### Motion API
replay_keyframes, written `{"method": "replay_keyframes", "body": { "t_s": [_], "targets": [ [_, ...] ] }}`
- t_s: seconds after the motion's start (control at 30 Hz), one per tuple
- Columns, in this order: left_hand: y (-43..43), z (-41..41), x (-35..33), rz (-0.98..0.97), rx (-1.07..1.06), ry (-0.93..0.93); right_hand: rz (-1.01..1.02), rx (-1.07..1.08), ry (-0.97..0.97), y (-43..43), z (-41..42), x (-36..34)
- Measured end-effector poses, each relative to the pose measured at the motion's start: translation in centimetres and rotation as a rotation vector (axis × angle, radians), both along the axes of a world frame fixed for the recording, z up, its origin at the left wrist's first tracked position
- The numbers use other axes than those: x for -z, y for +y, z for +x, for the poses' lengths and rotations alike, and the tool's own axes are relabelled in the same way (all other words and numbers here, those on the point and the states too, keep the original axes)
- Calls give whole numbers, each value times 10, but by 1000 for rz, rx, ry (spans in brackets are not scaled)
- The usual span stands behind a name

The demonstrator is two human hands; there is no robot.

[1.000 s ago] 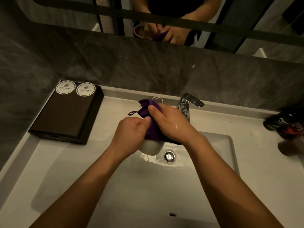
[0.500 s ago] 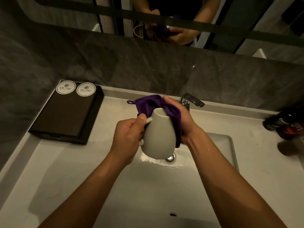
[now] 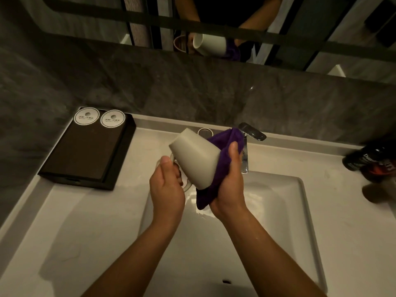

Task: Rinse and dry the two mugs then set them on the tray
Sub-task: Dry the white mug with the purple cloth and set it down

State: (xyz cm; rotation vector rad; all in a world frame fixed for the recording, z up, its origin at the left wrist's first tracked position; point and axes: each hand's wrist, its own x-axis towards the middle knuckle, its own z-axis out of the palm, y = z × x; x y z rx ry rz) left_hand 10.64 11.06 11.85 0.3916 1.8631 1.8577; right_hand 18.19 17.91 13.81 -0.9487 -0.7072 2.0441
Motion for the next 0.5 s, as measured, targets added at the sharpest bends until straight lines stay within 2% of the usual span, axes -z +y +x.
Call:
{"method": "replay_keyframes", "body": {
  "t_s": [0.07,0.2,0.3,0.4,0.5],
  "targets": [
    [-4,-2,5,-19,54,1,104,27,-27,1,3,3],
    [-7,-18,-8,121,216,-268,221,-28,-89,7,10,10],
    [-5,-31,-23,1,361,-288,428,-122,-296,13,15,11],
    [-1,-29,-25,-173,342,-375,702,-164,-471,11,17,12],
    [2,-10,-17,-116,142,-415,862,-118,-474,-1,12,14]
  ]
}}
